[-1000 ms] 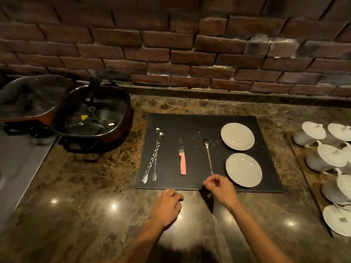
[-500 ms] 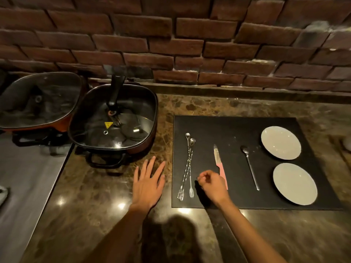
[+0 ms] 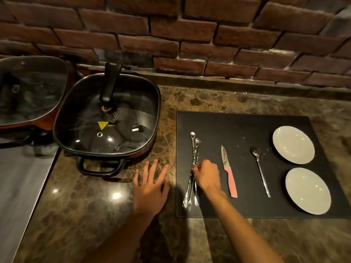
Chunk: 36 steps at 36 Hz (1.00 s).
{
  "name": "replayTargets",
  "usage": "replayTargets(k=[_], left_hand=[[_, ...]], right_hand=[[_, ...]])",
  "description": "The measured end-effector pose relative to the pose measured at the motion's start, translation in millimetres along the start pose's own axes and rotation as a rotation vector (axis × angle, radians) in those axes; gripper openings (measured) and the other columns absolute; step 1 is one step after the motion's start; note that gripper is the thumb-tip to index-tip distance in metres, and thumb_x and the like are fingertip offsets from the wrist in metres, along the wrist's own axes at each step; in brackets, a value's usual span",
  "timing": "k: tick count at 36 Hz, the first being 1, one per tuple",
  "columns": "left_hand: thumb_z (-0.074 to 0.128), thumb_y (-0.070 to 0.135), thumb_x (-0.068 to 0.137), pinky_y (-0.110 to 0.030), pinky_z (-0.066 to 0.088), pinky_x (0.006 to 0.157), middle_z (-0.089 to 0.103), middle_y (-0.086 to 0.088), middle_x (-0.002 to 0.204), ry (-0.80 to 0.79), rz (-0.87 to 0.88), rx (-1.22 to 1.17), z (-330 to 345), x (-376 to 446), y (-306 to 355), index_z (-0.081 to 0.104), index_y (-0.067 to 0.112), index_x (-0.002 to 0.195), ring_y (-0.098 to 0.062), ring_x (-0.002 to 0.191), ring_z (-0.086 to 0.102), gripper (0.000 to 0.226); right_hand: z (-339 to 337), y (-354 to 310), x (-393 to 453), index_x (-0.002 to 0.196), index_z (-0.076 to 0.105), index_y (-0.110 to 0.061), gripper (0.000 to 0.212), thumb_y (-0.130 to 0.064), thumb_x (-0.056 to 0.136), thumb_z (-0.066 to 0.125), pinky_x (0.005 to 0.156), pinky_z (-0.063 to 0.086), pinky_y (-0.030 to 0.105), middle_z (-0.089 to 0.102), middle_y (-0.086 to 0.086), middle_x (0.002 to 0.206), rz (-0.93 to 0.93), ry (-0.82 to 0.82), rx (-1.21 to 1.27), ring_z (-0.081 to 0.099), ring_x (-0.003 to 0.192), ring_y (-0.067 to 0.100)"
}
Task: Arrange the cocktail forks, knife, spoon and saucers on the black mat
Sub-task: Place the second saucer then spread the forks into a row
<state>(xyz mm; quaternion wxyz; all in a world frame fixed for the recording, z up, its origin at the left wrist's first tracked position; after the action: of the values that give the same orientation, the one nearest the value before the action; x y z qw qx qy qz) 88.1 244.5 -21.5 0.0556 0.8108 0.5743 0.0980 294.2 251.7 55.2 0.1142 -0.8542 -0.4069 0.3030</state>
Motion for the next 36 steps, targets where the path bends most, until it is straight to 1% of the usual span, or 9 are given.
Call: replayTargets(k=[3, 8, 11, 15, 17, 20, 22, 26, 36], left_hand=[[0.048, 0.045, 0.098, -0.06, 0.031, 0.116, 0.04, -0.004, 0.162, -0.002, -0.005, -0.008, -4.6, 0.6, 2.2, 0.045, 0.039, 0.15, -0.029, 0.151, 0.035, 0.052], [0.038, 0.049, 0.101, -0.06, 0.028, 0.118, 0.038, -0.002, 0.163, -0.033, -0.004, 0.001, -1.3, 1.4, 1.4, 0.038, 0.041, 0.153, -0.028, 0.152, 0.033, 0.053], [0.037, 0.051, 0.101, -0.06, 0.026, 0.119, 0.037, -0.002, 0.163, -0.049, -0.001, 0.02, 2.2, 1.9, -0.3, 0.035, 0.042, 0.154, -0.028, 0.152, 0.032, 0.053], [0.038, 0.051, 0.101, -0.06, 0.025, 0.119, 0.035, -0.002, 0.165, -0.057, -0.005, -0.004, 6.3, 1.6, -2.7, 0.034, 0.042, 0.154, -0.027, 0.153, 0.03, 0.055], [0.039, 0.05, 0.1, -0.06, 0.026, 0.119, 0.035, -0.002, 0.165, -0.055, -0.006, -0.011, 7.0, 1.0, -2.7, 0.035, 0.042, 0.154, -0.027, 0.153, 0.029, 0.055], [0.04, 0.049, 0.099, -0.06, 0.028, 0.117, 0.037, -0.002, 0.164, -0.05, -0.01, -0.021, 6.0, 1.2, -1.7, 0.038, 0.042, 0.153, -0.027, 0.152, 0.032, 0.054], [0.039, 0.05, 0.099, -0.06, 0.028, 0.116, 0.037, -0.002, 0.164, -0.055, -0.008, -0.018, 5.4, 1.4, -1.4, 0.037, 0.042, 0.153, -0.028, 0.152, 0.033, 0.055], [0.037, 0.051, 0.098, -0.06, 0.029, 0.116, 0.036, -0.002, 0.164, -0.086, -0.006, 0.001, 3.9, 1.6, -2.3, 0.035, 0.041, 0.154, -0.028, 0.152, 0.033, 0.056], [0.037, 0.051, 0.098, -0.06, 0.029, 0.116, 0.036, -0.002, 0.164, -0.125, -0.022, -0.003, -1.7, 2.7, -0.4, 0.037, 0.042, 0.153, -0.028, 0.152, 0.032, 0.056]], right_hand=[[-3.1, -2.2, 1.9, 0.081, 0.064, -0.004, 0.02, -0.023, 0.088, 0.062, 0.068, 0.048, 0.035, 0.069, 0.015, 0.087, 0.022, -0.009, 0.014, 0.063, 0.078, 0.033], [-11.4, -0.3, 1.7, 0.071, 0.067, -0.008, 0.021, -0.022, 0.086, 0.066, 0.069, 0.057, 0.038, 0.068, 0.008, 0.072, 0.03, -0.042, 0.062, 0.065, 0.069, 0.021], [-19.8, 6.2, 4.3, 0.054, 0.057, -0.011, 0.032, -0.019, 0.083, 0.065, 0.052, 0.045, 0.03, 0.056, 0.002, 0.053, 0.04, -0.018, 0.054, 0.056, 0.052, 0.012], [-32.3, 16.5, 8.5, 0.054, 0.055, -0.009, 0.032, -0.021, 0.083, 0.064, 0.048, 0.036, 0.025, 0.054, 0.0, 0.052, 0.061, -0.006, 0.02, 0.054, 0.051, 0.015], [-37.1, 20.8, 10.9, 0.052, 0.051, -0.011, 0.036, -0.02, 0.084, 0.064, 0.044, 0.034, 0.023, 0.054, 0.0, 0.055, 0.061, -0.004, 0.003, 0.053, 0.052, 0.013], [-44.1, 20.5, 14.2, 0.064, 0.057, -0.006, 0.025, -0.018, 0.085, 0.061, 0.058, 0.049, 0.033, 0.063, 0.014, 0.075, 0.04, -0.016, -0.044, 0.063, 0.069, 0.03], [-47.8, 19.1, 15.4, 0.075, 0.061, -0.001, 0.021, -0.018, 0.087, 0.06, 0.064, 0.051, 0.037, 0.062, 0.017, 0.083, 0.021, -0.005, -0.083, 0.064, 0.077, 0.036], [-47.9, 18.6, 14.9, 0.081, 0.061, 0.002, 0.022, -0.017, 0.089, 0.057, 0.068, 0.05, 0.039, 0.062, 0.021, 0.087, -0.001, 0.019, -0.148, 0.063, 0.082, 0.042], [-44.7, 23.9, 11.5, 0.091, 0.065, 0.001, 0.018, -0.013, 0.091, 0.053, 0.075, 0.055, 0.042, 0.067, 0.021, 0.095, -0.008, 0.02, -0.191, 0.065, 0.087, 0.04]])
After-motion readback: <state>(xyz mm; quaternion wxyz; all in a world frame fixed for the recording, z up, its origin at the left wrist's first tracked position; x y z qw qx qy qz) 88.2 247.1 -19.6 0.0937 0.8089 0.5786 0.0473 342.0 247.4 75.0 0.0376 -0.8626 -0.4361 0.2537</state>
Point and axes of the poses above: each hand's wrist, its own x-axis towards the middle knuckle, its own z-axis out of the palm, y = z × x, the point moved 2 cm from there along x, towards the middle knuckle
